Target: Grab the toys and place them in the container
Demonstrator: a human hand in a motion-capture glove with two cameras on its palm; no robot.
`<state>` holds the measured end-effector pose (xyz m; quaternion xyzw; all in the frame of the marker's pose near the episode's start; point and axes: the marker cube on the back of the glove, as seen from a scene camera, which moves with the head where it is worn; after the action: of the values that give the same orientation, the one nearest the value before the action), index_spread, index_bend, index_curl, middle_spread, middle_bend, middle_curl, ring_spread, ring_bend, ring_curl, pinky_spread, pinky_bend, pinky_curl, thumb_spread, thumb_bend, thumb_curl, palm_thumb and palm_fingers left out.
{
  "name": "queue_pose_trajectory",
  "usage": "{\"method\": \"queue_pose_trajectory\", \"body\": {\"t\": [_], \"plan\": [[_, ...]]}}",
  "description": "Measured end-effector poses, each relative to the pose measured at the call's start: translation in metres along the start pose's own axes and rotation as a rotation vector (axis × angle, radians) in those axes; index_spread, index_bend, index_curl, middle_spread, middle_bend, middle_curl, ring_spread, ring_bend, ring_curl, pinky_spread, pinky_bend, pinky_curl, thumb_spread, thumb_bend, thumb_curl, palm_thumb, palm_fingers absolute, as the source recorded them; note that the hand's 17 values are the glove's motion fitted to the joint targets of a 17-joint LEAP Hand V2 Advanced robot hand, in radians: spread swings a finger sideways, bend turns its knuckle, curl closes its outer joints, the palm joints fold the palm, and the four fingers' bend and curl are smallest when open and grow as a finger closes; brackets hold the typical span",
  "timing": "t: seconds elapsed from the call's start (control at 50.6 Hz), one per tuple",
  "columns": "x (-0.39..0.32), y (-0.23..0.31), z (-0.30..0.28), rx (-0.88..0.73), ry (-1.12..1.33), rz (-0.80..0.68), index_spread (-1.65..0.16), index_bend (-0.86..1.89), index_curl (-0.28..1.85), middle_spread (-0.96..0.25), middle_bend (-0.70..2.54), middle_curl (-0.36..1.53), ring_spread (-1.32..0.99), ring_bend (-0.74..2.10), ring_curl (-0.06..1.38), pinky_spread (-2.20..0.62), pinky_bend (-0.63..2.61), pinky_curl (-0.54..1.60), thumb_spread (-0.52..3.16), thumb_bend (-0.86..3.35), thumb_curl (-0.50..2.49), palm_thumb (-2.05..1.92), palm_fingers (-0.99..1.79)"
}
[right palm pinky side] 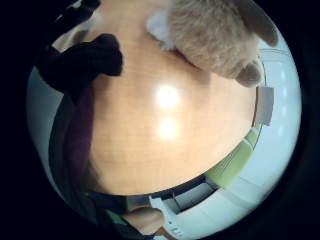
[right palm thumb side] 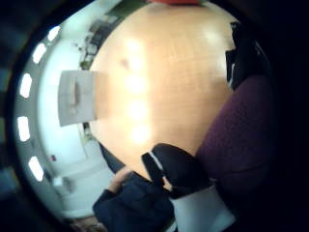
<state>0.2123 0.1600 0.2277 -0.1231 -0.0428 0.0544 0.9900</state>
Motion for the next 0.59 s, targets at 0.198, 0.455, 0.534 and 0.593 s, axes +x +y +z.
{"method": "queue_pose_trajectory", "body": {"t": [0.198,0.455,0.534,0.593], "plan": [[-0.006,0.004,-0.01,0.093,0.008,-0.083,-0.33,0.68,0.56,-0.22,0.37,0.32,-0.36,0.6,0.22,-0.24,0.68,0.33,1.2,0.16,0.26,0.33,0.96],[-0.025,-0.016,-0.041,0.105,-0.005,-0.124,-0.35,0.43,0.67,-0.34,0.72,0.49,-0.42,1.05,0.43,-0.42,0.75,0.39,1.02,0.26,0.45,0.61,1.22],[-0.039,-0.025,-0.076,0.15,-0.005,-0.135,-0.37,0.42,0.71,-0.35,0.78,0.52,-0.42,1.09,0.46,-0.44,0.77,0.4,0.96,0.26,0.49,0.63,1.19],[-0.053,-0.035,-0.109,0.2,0.008,-0.145,-0.38,0.42,0.75,-0.35,0.81,0.54,-0.42,1.11,0.47,-0.45,0.79,0.4,0.92,0.25,0.52,0.64,1.17]]}}
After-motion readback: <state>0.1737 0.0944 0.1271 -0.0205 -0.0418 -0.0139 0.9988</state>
